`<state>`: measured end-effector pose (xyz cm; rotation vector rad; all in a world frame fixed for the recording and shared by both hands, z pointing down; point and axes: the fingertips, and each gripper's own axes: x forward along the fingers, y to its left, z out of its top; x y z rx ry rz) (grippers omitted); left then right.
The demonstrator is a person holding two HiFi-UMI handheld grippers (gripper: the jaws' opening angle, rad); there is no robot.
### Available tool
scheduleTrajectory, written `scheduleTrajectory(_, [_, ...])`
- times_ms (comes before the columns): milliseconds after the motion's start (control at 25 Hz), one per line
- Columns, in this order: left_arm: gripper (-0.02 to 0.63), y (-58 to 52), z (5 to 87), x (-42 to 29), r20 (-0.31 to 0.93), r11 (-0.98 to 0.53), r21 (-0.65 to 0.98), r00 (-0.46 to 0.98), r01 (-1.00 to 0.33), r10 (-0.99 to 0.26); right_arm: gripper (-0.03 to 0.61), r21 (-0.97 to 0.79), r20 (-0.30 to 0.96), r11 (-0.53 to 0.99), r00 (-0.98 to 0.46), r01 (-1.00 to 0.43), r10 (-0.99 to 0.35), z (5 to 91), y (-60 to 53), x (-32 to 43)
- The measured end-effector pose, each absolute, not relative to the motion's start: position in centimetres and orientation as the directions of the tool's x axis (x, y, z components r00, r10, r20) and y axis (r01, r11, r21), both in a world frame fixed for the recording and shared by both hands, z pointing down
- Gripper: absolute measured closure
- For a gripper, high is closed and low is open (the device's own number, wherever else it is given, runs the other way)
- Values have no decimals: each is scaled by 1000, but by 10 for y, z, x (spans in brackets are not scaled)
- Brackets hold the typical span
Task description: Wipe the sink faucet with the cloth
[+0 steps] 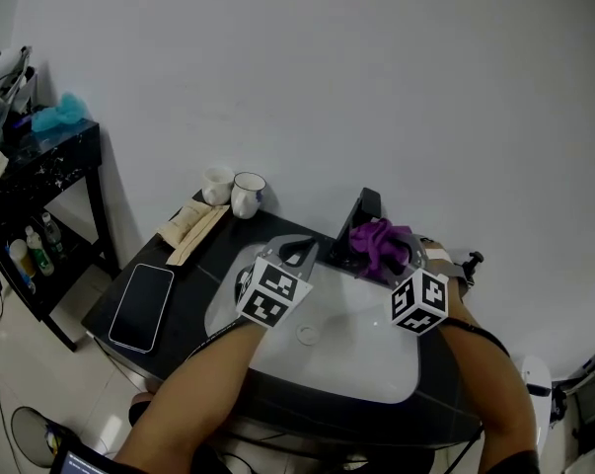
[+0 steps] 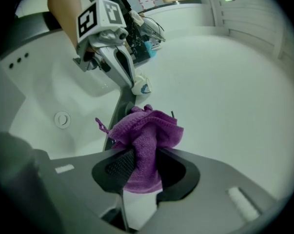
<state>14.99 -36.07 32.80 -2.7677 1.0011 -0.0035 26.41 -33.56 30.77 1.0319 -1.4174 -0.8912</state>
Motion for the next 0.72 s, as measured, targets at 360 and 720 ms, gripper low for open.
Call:
scheduleTrajectory(360, [597, -361, 333, 148, -34, -746, -212, 767, -632, -640, 446, 948, 319, 319, -124, 16, -940, 329, -273, 228])
scheduleTrajectory(720, [597, -365, 334, 140, -40, -737, -172, 752, -654, -658, 448, 919, 362, 371, -91, -133, -928, 381, -302, 239])
